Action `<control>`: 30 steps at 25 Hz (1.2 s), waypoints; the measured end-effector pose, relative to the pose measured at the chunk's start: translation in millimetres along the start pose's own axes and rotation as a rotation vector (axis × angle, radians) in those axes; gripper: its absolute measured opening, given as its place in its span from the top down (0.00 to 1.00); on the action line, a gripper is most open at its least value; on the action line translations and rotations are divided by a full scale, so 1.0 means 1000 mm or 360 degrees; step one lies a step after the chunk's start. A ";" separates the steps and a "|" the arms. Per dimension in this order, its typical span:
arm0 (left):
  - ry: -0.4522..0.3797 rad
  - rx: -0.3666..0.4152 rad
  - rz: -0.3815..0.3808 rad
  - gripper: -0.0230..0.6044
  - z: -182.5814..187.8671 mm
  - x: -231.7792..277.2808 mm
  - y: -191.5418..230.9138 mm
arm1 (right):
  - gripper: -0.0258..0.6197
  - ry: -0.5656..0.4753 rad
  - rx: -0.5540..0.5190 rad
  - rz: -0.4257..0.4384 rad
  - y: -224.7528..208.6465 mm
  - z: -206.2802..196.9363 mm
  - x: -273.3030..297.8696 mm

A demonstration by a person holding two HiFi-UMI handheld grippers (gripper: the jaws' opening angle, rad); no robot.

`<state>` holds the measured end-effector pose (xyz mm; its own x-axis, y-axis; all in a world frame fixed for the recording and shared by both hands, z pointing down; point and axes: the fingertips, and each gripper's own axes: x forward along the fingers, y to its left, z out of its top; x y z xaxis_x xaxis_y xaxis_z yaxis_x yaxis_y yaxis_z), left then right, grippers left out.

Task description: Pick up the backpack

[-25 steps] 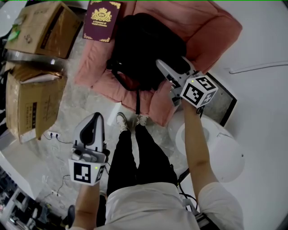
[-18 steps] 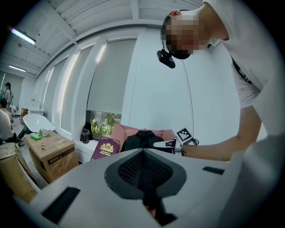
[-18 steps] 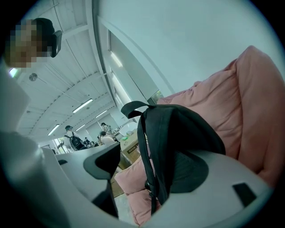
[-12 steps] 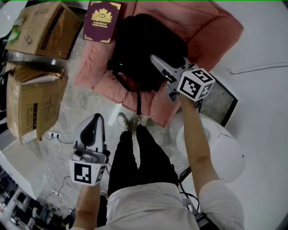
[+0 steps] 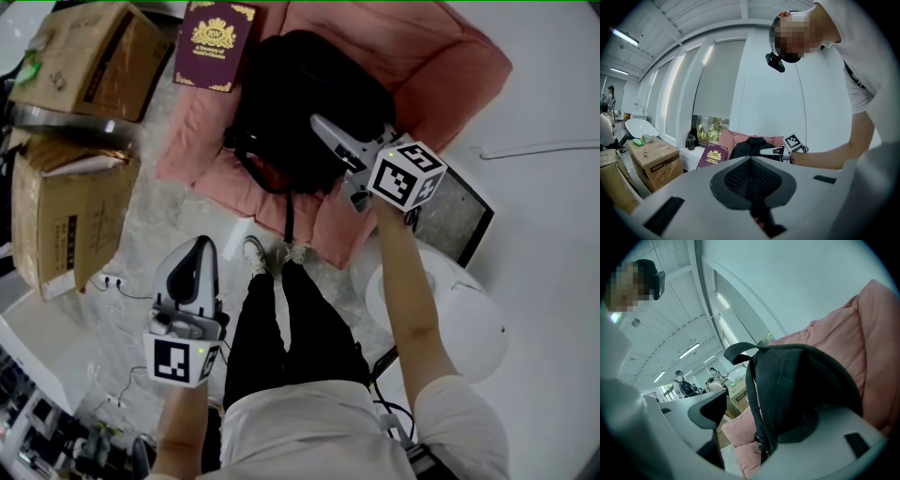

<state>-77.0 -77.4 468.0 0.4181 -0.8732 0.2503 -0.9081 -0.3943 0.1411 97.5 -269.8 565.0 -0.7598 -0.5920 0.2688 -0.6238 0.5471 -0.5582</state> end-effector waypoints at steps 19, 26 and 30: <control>0.0048 -0.0035 0.0000 0.94 -0.004 0.019 0.010 | 0.44 -0.0124 0.0070 0.0108 -0.002 0.018 0.022; 0.0050 -0.0041 -0.0019 0.94 -0.005 0.021 0.011 | 0.52 -0.0321 0.0173 0.0111 -0.005 0.036 0.011; 0.0066 -0.0047 -0.0033 0.94 -0.008 0.022 0.009 | 0.55 -0.0387 0.0224 0.0099 -0.007 0.043 0.014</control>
<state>-76.1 -98.0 482.2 0.4380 -0.8522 0.2863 -0.8984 -0.4030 0.1749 99.2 -307.4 539.2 -0.7190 -0.6936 0.0439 -0.5327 0.5094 -0.6759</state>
